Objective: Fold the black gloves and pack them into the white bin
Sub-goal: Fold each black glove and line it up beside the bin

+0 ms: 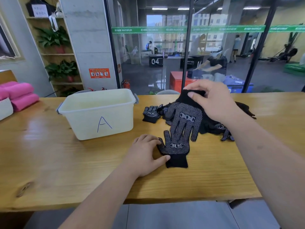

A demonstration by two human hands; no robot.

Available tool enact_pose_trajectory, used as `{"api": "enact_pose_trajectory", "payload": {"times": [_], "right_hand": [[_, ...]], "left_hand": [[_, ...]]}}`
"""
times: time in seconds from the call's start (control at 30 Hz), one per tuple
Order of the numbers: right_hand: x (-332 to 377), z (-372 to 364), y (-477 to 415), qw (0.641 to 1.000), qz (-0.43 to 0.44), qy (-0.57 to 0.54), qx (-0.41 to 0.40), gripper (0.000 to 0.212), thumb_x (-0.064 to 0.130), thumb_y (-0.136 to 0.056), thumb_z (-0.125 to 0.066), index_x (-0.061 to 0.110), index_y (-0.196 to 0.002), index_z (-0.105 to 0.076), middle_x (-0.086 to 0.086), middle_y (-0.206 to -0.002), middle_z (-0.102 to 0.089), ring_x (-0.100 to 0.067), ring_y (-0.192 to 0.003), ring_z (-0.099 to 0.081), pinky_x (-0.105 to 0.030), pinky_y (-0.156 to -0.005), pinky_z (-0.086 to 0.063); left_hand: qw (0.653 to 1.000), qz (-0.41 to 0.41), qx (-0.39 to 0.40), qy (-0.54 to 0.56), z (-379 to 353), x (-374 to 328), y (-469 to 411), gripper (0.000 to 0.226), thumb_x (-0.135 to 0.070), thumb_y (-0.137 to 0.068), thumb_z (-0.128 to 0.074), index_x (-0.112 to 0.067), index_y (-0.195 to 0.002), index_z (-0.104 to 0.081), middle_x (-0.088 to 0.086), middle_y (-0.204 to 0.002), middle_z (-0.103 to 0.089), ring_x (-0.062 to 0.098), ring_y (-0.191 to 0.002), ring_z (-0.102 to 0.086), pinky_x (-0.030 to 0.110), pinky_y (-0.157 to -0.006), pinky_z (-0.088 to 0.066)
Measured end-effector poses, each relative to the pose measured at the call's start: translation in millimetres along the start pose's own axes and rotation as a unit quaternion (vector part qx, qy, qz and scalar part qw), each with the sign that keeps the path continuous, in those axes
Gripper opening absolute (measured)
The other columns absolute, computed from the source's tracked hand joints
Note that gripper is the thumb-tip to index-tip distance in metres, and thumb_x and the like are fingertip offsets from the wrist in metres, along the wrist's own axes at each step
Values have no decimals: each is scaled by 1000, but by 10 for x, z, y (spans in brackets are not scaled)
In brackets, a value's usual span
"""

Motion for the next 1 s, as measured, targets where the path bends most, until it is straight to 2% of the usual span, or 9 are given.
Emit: {"api": "enact_pose_trajectory", "payload": {"times": [0.1,0.2,0.3,0.37,0.53,0.73,0.83,0.93,1.0], "right_hand": [[73,-23,80,999,29,0,-39,25,18,-97,-75,40,-109,-77,22,-107,-76,-3,-105,-69,-32,-96,-55],[17,-355,397,996,61,56,16,27,17,-93,-78,39,-110,-78,24,-105,-76,3,-94,-68,-19,-89,-51],[-342,-968,866,962,61,205,171,25,21,-94,-76,34,-115,-77,16,-112,-76,-9,-103,-69,-32,-96,-53],[-572,-1188,1120,951,52,227,202,23,21,-95,-73,28,-117,-77,10,-116,-75,-18,-109,-68,-39,-96,-54],[-628,-1170,1230,958,65,253,121,19,19,-91,-80,20,-110,-77,7,-107,-70,-20,-100,-66,-36,-83,-57],[-717,-1192,1159,960,18,248,126,13,29,-100,-69,24,-108,-78,8,-106,-65,-19,-104,-61,-38,-86,-53],[-693,-1110,1099,973,3,223,63,7,26,-100,-70,25,-102,-75,8,-99,-65,-17,-98,-60,-34,-80,-50],[-493,-937,1111,974,38,222,-20,6,24,-99,-70,21,-103,-74,6,-98,-66,-16,-93,-58,-30,-77,-47],[-376,-943,1205,970,84,229,-7,6,22,-98,-71,20,-102,-74,6,-97,-65,-16,-92,-58,-30,-77,-49]], "left_hand": [[1000,11,4,-5,-25,20,-6,83,-89,-83,-47,-30,-139,-66,-19,-142,-56,10,-139,-40,41,-118,-35],[1000,15,6,-16,-27,29,-22,85,-91,-83,-45,-30,-139,-66,-19,-142,-56,10,-139,-39,40,-118,-35],[999,16,9,-30,-19,8,-26,88,-92,-83,-41,-29,-140,-66,-16,-144,-56,12,-140,-38,41,-120,-33],[999,18,10,-43,-10,-4,-20,90,-92,-83,-39,-29,-141,-65,-16,-145,-56,12,-140,-37,40,-121,-31],[999,22,14,-48,-5,-2,-4,90,-92,-83,-40,-30,-144,-62,-18,-147,-54,10,-140,-36,37,-120,-29],[998,34,52,-15,-43,27,5,101,-95,-77,-45,-30,-153,-53,-19,-155,-45,9,-146,-30,39,-121,-29],[998,35,51,-9,-36,31,11,104,-96,-75,-48,-29,-154,-50,-18,-156,-46,10,-146,-30,39,-121,-30],[998,44,51,-1,-28,34,9,110,-96,-73,-51,-27,-159,-42,-14,-157,-47,12,-147,-31,41,-122,-32],[997,52,55,7,-36,41,9,118,-97,-71,-52,-24,-162,-35,-11,-158,-47,14,-149,-30,43,-123,-32]]}}
Point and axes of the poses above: each hand's wrist, its own y-axis away from the middle knuckle, its own z-axis out of the back of the hand, x = y × z, the point moved 7 cm from there along -y, towards the middle knuckle
